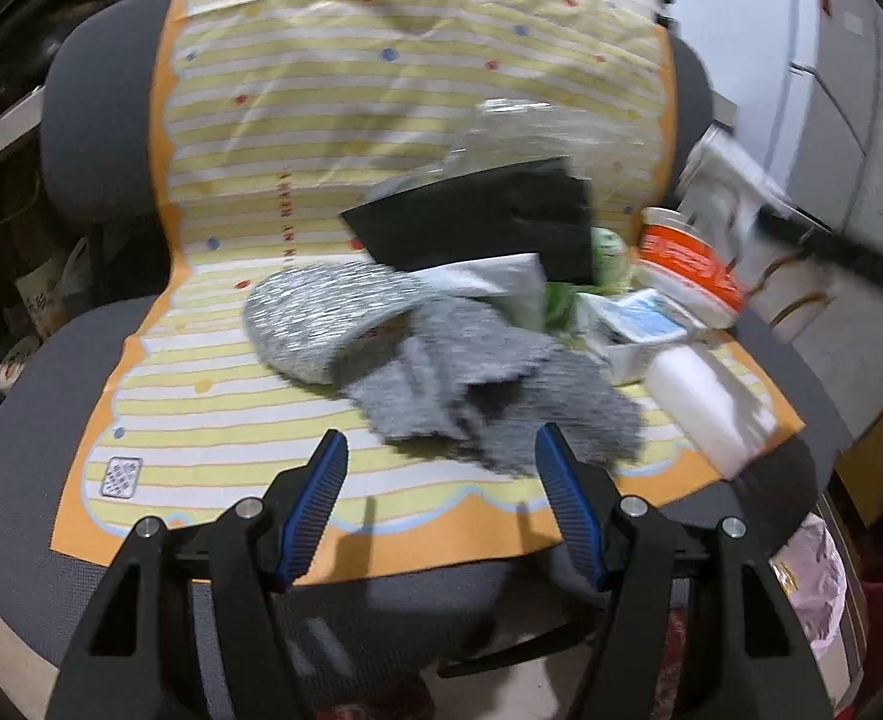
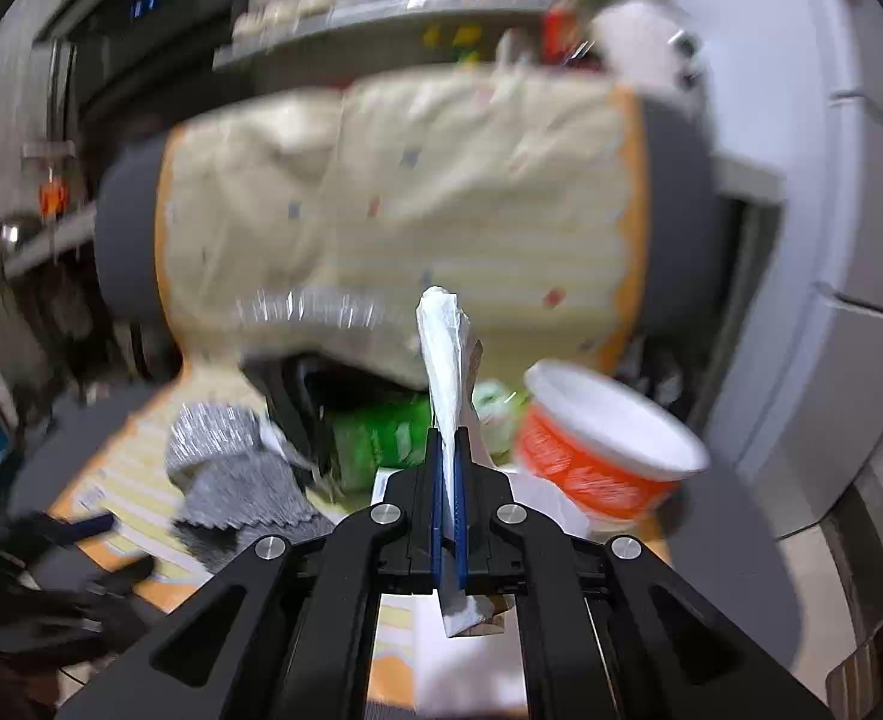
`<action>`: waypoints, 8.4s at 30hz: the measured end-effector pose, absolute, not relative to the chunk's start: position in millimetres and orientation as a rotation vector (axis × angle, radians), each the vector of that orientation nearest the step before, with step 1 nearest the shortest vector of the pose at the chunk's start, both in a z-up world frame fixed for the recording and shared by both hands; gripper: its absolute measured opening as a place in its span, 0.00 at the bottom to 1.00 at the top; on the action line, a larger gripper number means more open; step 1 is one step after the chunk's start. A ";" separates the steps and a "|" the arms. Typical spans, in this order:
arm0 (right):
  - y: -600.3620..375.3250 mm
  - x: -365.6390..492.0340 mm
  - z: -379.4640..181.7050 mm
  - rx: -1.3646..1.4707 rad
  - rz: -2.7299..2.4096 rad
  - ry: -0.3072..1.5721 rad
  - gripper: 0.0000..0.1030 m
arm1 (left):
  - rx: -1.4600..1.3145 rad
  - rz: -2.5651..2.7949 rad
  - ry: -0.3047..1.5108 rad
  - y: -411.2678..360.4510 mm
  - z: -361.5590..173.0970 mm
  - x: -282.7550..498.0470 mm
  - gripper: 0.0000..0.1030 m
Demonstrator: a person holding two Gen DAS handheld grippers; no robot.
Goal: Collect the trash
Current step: 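Grasp the white foam sponge with the left tool while the right holds the tissue, then carry the sponge and tissue over the trash bag and open both tools, then move both tools back over the remaining trash on the chair, then grasp the silver metal scrubber with the left tool while the right grasps the grey cloth, then carry the scrubber and grey cloth over the trash bag and open both tools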
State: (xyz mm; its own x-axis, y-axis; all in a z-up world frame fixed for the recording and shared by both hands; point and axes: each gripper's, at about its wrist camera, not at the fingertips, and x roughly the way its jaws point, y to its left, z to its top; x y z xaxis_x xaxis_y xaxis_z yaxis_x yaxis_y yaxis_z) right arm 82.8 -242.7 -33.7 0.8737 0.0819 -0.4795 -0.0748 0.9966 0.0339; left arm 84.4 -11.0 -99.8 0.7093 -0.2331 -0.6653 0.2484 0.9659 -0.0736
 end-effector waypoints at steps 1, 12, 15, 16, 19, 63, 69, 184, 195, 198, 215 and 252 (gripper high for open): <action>-249.0 70.7 -27.9 0.023 0.068 0.482 0.03 | 0.034 -0.286 0.731 -19.9 -97.9 80.3 0.62; -335.3 -50.5 -53.6 0.095 -0.184 0.504 0.04 | 0.131 -0.517 0.740 -150.5 -98.8 57.6 0.80; -357.7 -65.2 -64.0 0.152 -0.218 0.513 0.04 | 0.148 -0.504 0.765 -185.6 -106.4 61.3 0.93; -364.5 -67.8 -67.1 0.170 -0.225 0.516 0.04 | 0.154 -0.497 0.774 -195.0 -109.7 63.1 0.93; -379.1 -73.0 -75.0 0.205 -0.242 0.524 0.04 | 0.180 -0.454 0.816 -221.2 -122.5 73.3 0.93; -461.8 -171.2 -170.7 0.464 -0.574 0.700 0.08 | 0.236 -1.012 0.636 -290.2 -128.3 -49.4 0.73; -488.4 -175.9 -202.5 0.555 -0.607 0.755 0.28 | 0.282 -1.020 0.676 -311.7 -142.8 -52.6 0.73; -128.1 114.0 -107.9 0.073 0.281 0.696 0.71 | -0.198 -0.094 0.653 107.0 -81.7 99.0 0.04; -103.4 154.8 -156.5 0.049 0.260 0.831 0.58 | -0.204 -0.111 0.694 110.2 -97.7 102.0 0.04; -106.5 144.0 -151.3 0.070 0.301 0.834 0.17 | -0.203 -0.111 0.697 108.2 -97.1 101.3 0.04; -220.5 7.4 -56.6 0.138 0.264 0.569 0.14 | -0.125 -0.278 0.637 21.0 -58.3 69.0 0.04; -471.9 -219.7 -98.8 0.391 -0.564 0.507 0.15 | 0.315 -1.120 0.741 -375.6 -140.7 -40.5 0.04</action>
State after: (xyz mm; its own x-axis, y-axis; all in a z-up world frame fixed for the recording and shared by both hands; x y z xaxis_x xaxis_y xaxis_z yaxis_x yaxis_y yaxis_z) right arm -219.7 -471.9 -98.8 0.7295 -0.4046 -0.5516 0.5910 0.7787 0.2105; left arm -40.5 -375.6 -140.7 0.2326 -0.6980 -0.6773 0.8964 0.4240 -0.1292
